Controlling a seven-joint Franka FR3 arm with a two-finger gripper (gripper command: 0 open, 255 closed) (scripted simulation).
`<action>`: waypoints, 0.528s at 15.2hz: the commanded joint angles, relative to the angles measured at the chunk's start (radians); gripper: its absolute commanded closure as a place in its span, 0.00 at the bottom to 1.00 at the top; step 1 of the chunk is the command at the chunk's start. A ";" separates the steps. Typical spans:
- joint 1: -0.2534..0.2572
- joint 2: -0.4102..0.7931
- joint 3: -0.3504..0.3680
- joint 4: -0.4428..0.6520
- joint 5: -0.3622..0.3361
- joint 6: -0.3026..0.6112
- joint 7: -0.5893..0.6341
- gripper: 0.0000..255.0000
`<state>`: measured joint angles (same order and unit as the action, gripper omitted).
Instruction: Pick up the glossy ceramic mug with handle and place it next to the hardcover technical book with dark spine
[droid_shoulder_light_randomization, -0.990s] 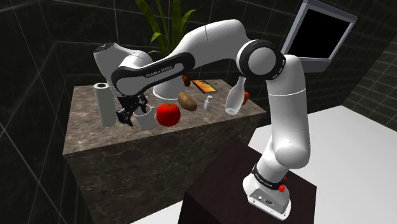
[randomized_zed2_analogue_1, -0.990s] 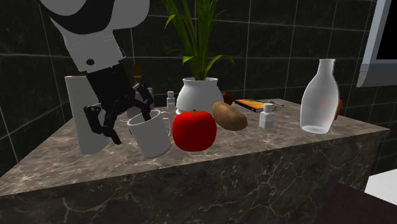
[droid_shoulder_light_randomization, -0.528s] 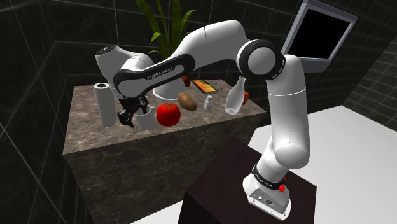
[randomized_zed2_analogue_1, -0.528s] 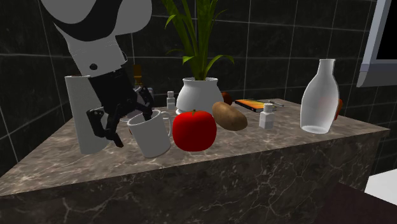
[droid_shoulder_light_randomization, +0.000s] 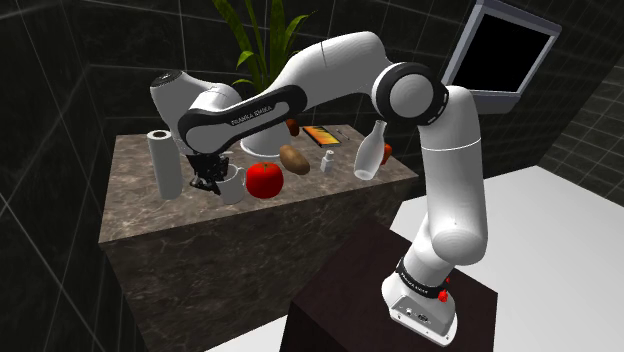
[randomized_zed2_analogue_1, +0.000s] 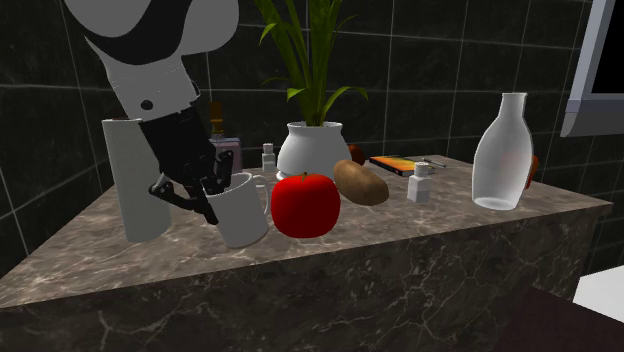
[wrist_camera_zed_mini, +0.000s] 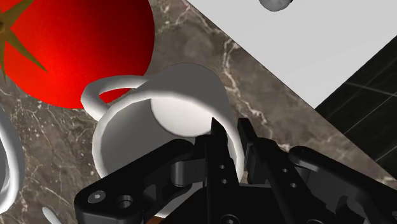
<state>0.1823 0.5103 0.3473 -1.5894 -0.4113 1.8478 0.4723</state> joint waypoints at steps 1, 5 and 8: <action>0.000 0.000 0.000 0.000 0.000 0.000 0.000 1.00; -0.001 -0.011 0.002 0.011 0.005 -0.020 -0.007 1.00; -0.001 -0.025 0.005 0.030 0.013 -0.051 -0.017 1.00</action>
<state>0.1805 0.4899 0.3512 -1.5665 -0.4014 1.8078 0.4572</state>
